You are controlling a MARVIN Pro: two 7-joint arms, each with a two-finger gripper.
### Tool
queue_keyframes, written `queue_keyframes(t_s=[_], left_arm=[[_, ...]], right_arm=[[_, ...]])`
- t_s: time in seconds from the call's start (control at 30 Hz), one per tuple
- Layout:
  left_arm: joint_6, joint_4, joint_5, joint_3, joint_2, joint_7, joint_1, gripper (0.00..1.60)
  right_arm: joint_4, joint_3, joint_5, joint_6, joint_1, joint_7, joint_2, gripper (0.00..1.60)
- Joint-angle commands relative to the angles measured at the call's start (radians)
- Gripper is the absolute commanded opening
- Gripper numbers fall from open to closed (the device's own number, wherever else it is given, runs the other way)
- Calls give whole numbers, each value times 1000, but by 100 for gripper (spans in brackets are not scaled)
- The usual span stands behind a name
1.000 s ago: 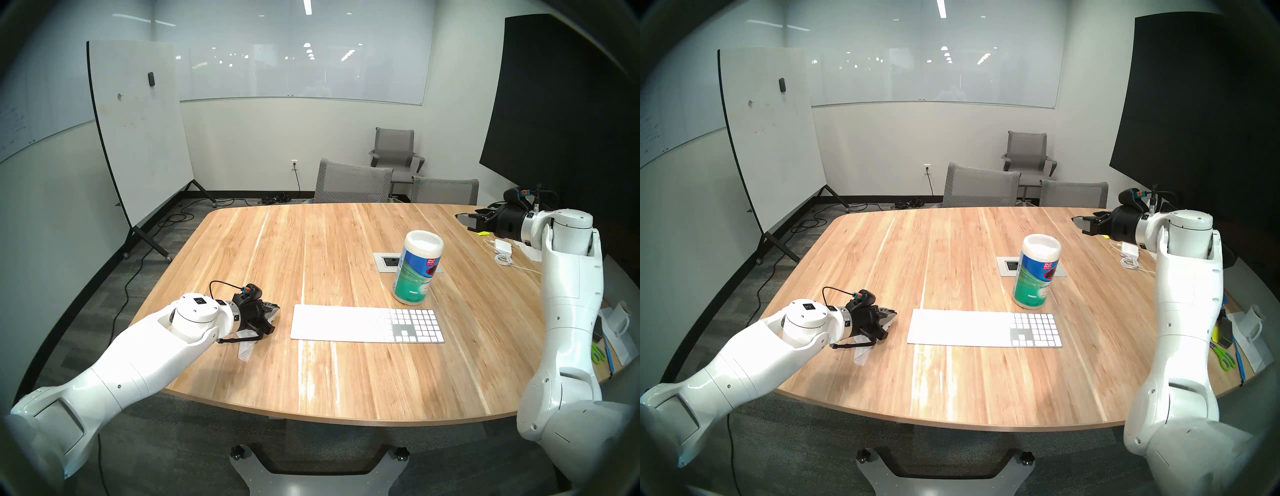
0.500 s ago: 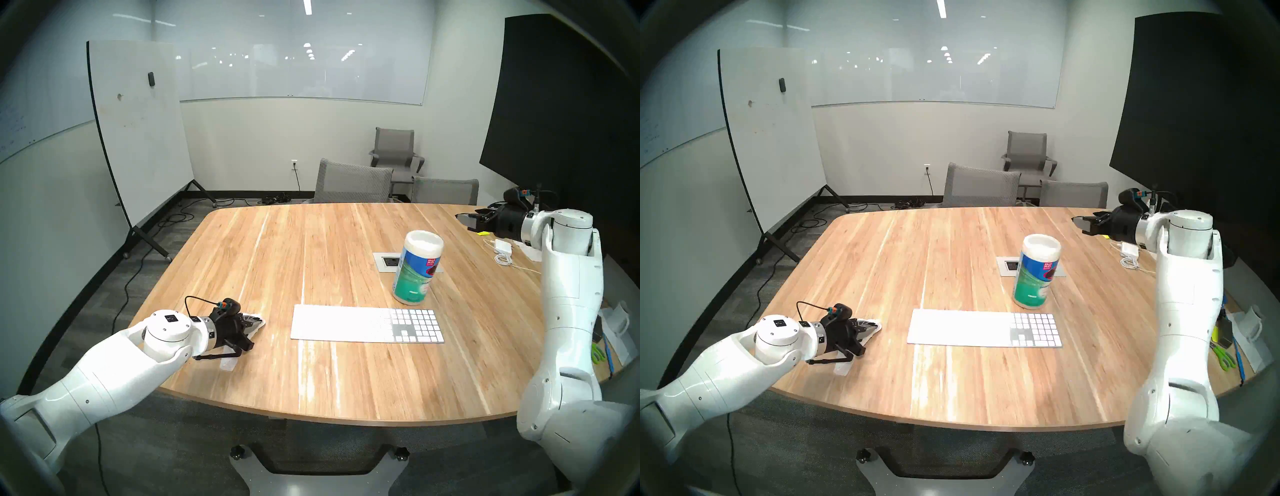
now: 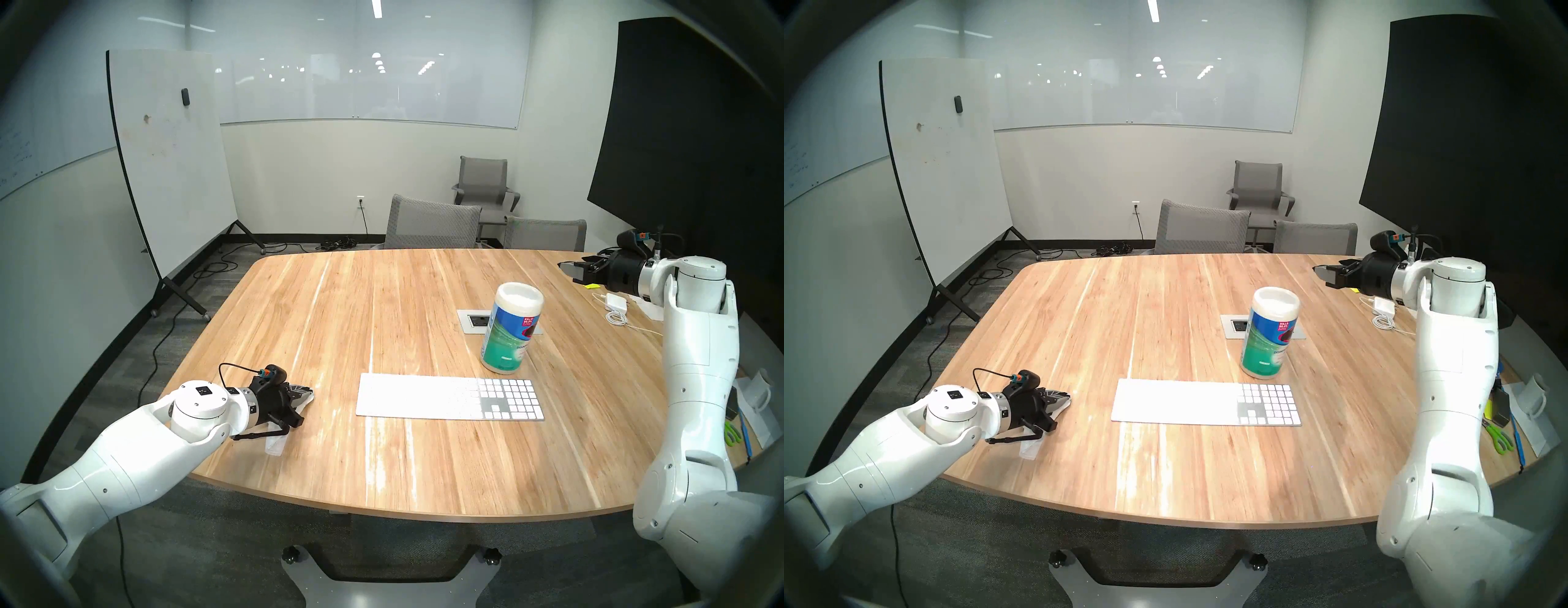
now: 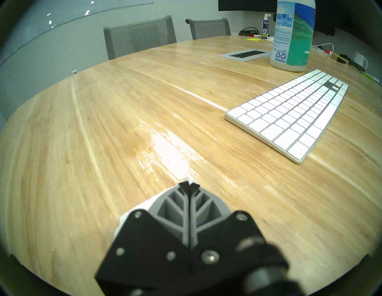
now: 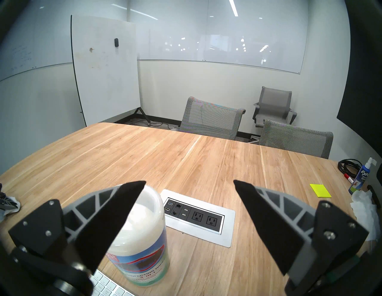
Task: Wipe the keyboards and mice with a disinfecting wipe, then set the wipe down
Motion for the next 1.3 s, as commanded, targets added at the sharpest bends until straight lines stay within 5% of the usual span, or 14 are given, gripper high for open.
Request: queue_keyframes(t_s=[0.0,0.27,0.53,0.77,0.8,1.27], left_arm=[[26,41,22,1,-117,1,-123,0],[26,85,37,3,-113,-41,-153,0],[-7,-23,-8,-56,34,-59,-1,0],[-22,-20,-26,-69,82,-77,64,0],[-48,-48,-48,-79,124,-76,110,0],[-167,-133,-153,-151,264,-45,274,0]], right_arm=[[-17,-1,2,-2,18,0,2,160],[-19,-1,2,-2,18,-1,1,160],[-18,-1,2,-2,18,-1,2,160],[-17,-1,2,-2,18,0,2,160],[-17,-1,2,-2,18,0,2,160],[-18,-1,2,-2,18,-1,2,160]])
